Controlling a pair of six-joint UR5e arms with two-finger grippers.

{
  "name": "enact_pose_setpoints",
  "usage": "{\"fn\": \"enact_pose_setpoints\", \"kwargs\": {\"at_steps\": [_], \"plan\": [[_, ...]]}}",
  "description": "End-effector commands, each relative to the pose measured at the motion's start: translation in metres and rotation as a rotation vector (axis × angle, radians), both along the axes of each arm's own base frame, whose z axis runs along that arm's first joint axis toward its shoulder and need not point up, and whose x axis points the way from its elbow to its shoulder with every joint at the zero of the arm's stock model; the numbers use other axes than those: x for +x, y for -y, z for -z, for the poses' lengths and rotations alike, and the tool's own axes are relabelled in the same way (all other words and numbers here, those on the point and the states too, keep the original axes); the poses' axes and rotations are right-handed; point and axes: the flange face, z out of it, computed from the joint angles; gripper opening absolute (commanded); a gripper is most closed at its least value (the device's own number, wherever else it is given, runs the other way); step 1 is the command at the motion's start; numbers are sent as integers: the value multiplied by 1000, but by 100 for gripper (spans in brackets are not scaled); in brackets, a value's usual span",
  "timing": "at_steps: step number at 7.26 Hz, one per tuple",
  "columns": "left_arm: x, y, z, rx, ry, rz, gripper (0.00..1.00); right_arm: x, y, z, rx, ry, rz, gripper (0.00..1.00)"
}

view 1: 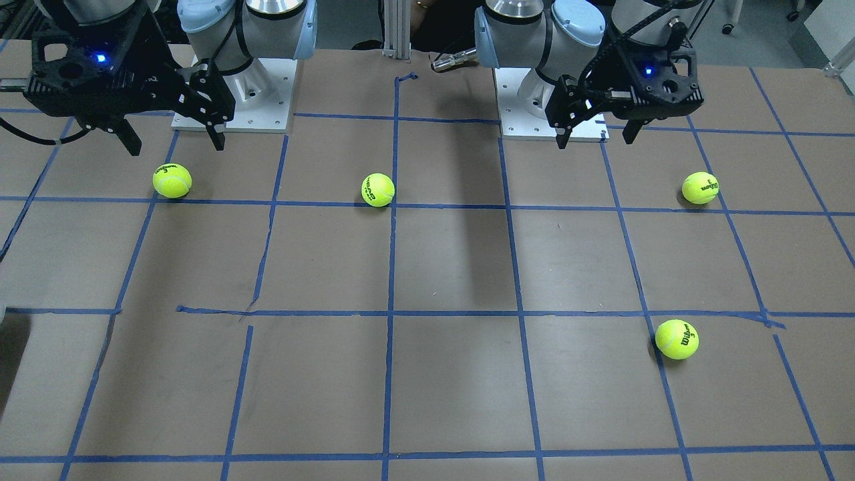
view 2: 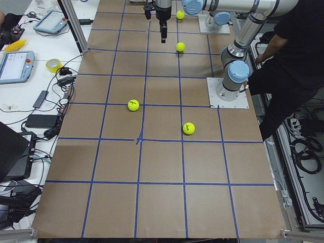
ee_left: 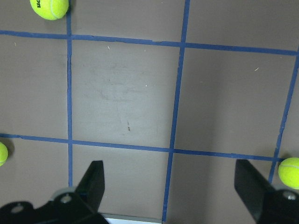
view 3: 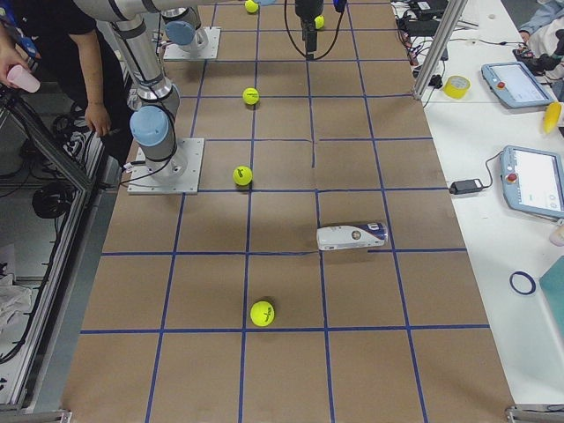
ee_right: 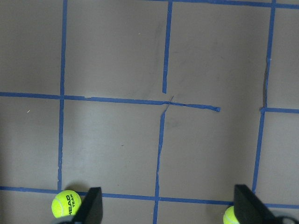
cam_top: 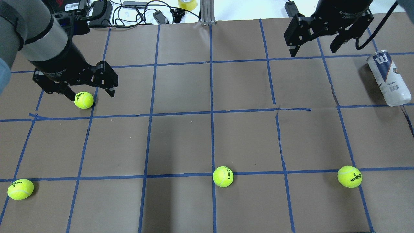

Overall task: Lift up tennis ball bucket
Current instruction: 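Move the right gripper toward the upright Wilson can at the far edge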

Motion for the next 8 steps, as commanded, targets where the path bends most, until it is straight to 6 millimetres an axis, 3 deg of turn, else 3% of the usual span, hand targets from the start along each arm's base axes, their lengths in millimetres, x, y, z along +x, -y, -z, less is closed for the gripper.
{"fn": "enact_pose_setpoints", "kwargs": {"at_steps": [1,4,5,6,7,8], "plan": [[-1,0,1,3,0,3,100,-1,2,0,-16,0,5,100],[-1,0,1,3,2,3,100,-8,12,9,3,0,5,100],[-1,0,2,5,2,3,100,-13,28,17,12,11,19,100],[-1,0,2,5,2,3,100,-32,48,16,-18,11,53,100],[-1,0,2,5,2,3,100,-49,80,41,3,-3,74,97],[0,0,2,5,2,1,100,-90,105,48,-5,-42,132,95]]}}
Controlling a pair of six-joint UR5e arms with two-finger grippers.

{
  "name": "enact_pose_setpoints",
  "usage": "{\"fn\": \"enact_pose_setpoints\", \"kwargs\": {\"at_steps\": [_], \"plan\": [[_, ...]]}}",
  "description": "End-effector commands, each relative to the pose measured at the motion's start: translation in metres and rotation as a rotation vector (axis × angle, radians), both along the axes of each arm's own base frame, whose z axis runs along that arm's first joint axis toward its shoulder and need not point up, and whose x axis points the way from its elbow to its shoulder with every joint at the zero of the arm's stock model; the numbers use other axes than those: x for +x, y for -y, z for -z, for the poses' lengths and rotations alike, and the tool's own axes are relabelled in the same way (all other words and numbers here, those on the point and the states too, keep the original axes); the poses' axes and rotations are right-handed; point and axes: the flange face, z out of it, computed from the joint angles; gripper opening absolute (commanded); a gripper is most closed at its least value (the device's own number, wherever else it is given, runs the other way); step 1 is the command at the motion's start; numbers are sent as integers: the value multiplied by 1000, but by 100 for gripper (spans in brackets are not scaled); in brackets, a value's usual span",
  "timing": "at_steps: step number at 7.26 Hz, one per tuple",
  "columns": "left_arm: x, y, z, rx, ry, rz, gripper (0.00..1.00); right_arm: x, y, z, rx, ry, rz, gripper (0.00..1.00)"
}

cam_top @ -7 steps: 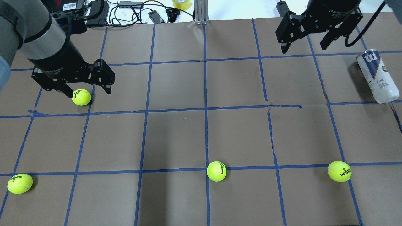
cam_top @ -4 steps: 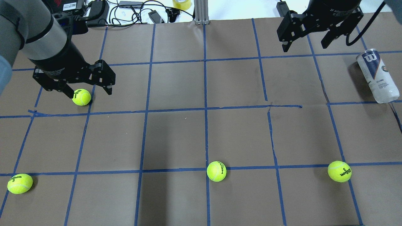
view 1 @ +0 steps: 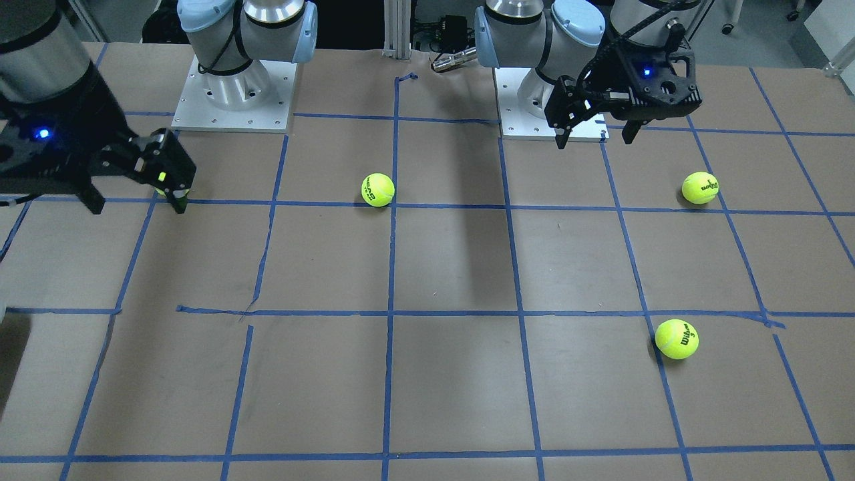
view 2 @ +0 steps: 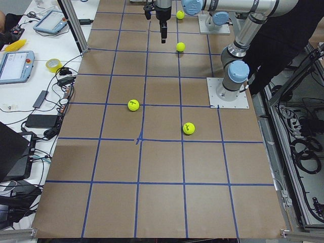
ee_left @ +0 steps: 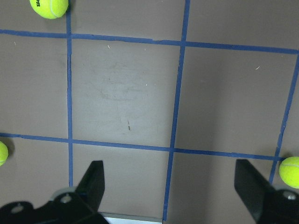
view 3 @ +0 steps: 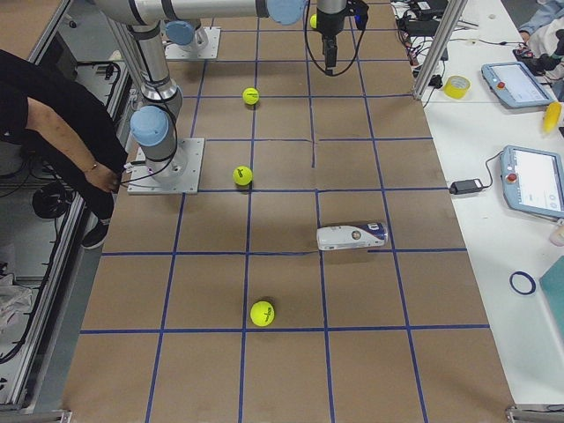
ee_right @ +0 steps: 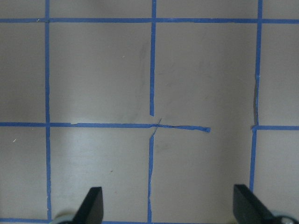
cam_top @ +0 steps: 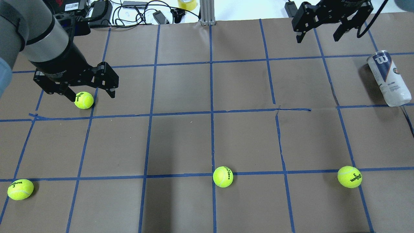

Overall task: Lift up tennis ball bucket
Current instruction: 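Move the right gripper toward the upright Wilson can at the far edge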

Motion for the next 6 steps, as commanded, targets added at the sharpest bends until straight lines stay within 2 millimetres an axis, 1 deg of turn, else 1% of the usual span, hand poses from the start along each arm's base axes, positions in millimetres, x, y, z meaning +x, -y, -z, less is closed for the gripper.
{"fn": "enact_pose_setpoints", "kwargs": {"at_steps": [1,2,3,4,5,6], "plan": [[1,0,0,0,0,-3,100,-99,67,38,6,-52,110,95],[1,0,0,0,0,-3,100,-169,89,53,-17,-51,132,95],[2,0,0,0,0,-4,100,-215,101,90,32,-37,147,95],[2,0,0,0,0,-4,100,-262,118,137,54,-31,123,95],[2,0,0,0,0,-4,100,-291,130,159,40,-39,117,96],[1,0,0,0,0,-3,100,-302,143,182,31,-46,93,96]]}}
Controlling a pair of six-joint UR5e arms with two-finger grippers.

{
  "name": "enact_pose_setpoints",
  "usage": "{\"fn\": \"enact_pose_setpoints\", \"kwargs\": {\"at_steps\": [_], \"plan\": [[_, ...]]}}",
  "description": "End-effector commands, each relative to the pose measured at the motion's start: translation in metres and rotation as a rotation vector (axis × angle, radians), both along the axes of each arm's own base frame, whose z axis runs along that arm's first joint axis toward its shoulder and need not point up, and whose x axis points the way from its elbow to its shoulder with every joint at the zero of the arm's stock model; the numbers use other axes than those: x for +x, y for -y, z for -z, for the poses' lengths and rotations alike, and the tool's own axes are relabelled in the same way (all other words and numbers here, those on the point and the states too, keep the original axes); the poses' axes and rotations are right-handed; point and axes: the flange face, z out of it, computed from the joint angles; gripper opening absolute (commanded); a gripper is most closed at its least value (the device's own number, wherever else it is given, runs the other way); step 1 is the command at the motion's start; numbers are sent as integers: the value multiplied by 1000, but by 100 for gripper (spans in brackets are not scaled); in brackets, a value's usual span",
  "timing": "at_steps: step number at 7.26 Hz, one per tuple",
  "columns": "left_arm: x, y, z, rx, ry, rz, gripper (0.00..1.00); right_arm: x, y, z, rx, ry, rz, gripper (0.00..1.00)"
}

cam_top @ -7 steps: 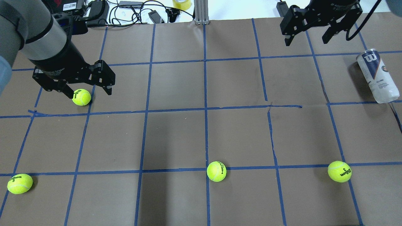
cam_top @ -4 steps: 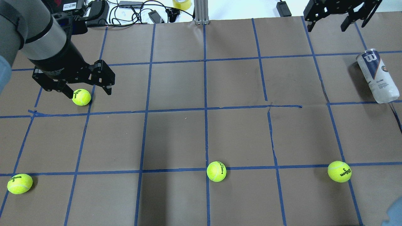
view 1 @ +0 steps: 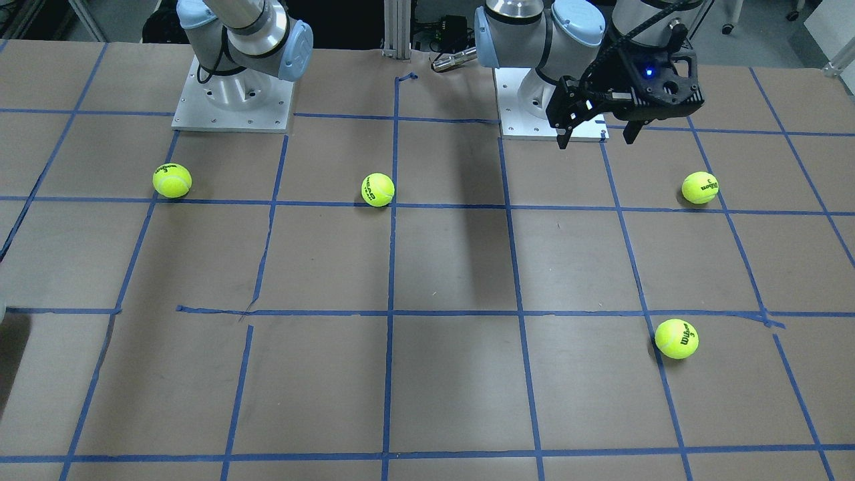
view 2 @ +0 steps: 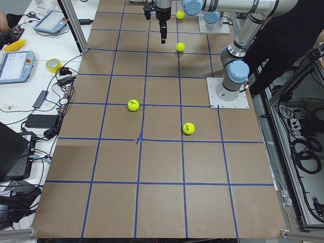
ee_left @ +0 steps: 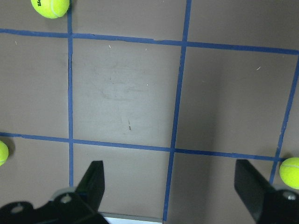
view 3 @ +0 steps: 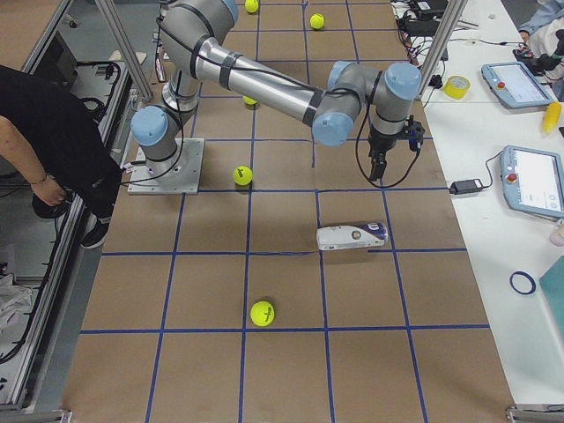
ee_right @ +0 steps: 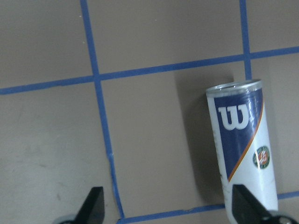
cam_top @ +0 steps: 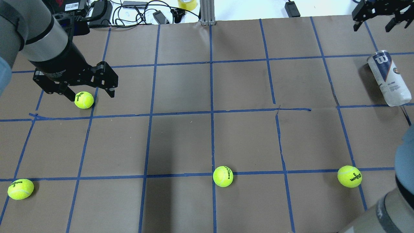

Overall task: Lift up tennis ball bucket
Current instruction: 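Move the right gripper toward the upright Wilson can at the far edge, then lower the right gripper over the upright can and close on its top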

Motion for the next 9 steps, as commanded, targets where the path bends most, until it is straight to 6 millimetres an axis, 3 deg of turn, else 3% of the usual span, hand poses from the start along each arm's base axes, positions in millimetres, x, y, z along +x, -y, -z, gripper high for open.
{"fn": "enact_pose_setpoints", "kwargs": {"at_steps": [1,2,3,5,9], "plan": [[-1,0,0,0,0,1,100,-45,22,55,-20,-22,-64,96],[-1,0,1,1,-2,1,100,-79,19,73,-29,-29,-52,96],[-1,0,1,1,0,1,100,-96,22,89,-39,-37,-96,96],[0,1,1,1,0,0,100,-114,20,109,-28,-36,-167,96],[0,1,1,1,0,0,100,-115,28,143,-88,36,-318,99]]}}
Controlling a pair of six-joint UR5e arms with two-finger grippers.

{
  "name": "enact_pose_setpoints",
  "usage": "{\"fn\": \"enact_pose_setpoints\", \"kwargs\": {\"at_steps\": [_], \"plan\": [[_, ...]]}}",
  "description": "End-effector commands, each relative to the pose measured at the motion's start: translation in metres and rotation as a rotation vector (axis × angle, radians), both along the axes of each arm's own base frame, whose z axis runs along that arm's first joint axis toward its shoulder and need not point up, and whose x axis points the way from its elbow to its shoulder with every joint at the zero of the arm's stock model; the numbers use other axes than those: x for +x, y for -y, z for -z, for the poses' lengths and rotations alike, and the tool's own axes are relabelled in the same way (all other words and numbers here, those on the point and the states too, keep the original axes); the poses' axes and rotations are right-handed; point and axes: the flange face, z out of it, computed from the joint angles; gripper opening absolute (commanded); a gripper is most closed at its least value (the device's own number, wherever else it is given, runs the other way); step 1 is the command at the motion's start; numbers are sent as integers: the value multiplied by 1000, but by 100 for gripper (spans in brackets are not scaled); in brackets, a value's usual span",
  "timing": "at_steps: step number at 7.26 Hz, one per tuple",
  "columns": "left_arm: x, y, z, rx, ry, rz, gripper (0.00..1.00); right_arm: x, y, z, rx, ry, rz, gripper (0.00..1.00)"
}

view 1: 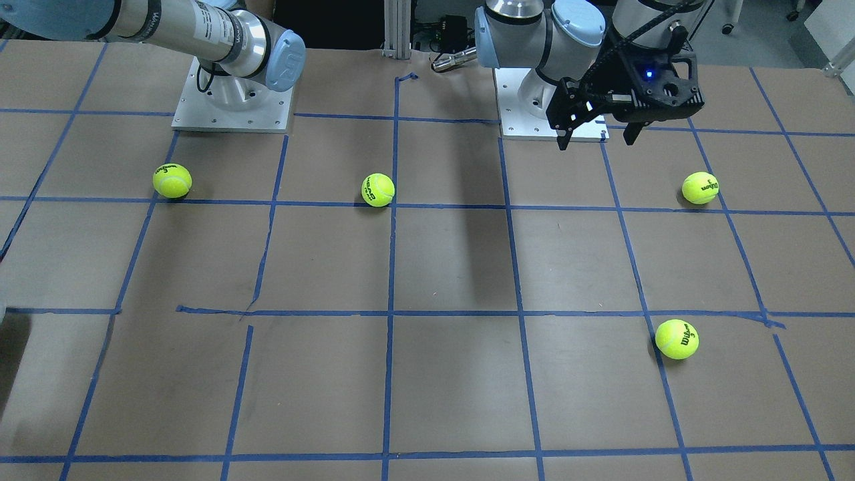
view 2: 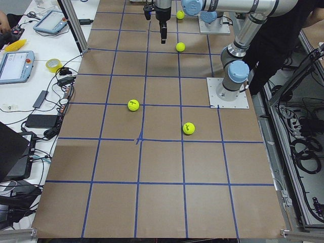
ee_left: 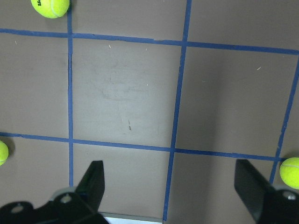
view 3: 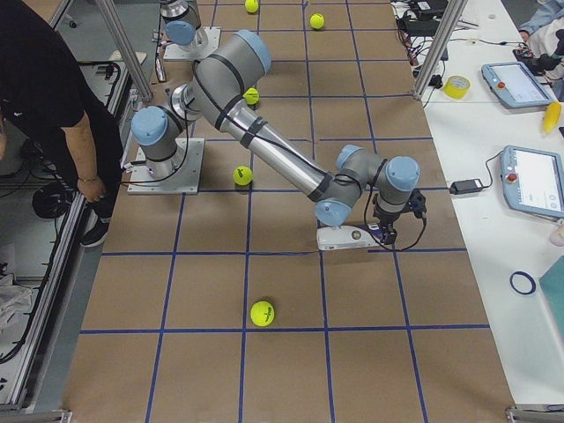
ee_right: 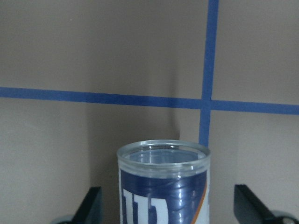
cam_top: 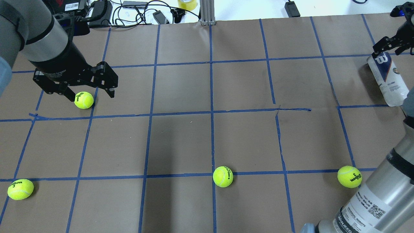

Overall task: Lift up tennis ball bucket
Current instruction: 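Lower the right gripper over the upright can and close on its top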

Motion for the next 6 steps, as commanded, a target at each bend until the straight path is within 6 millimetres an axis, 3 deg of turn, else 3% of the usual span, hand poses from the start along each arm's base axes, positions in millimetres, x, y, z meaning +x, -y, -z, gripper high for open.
{"fn": "enact_pose_setpoints", "kwargs": {"at_steps": [1,6], "plan": [[0,0,0,0,1,0,100,-3,5,22,-19,-1,-73,100],[0,0,0,0,1,0,100,-7,8,36,-4,-10,-63,99]]}}
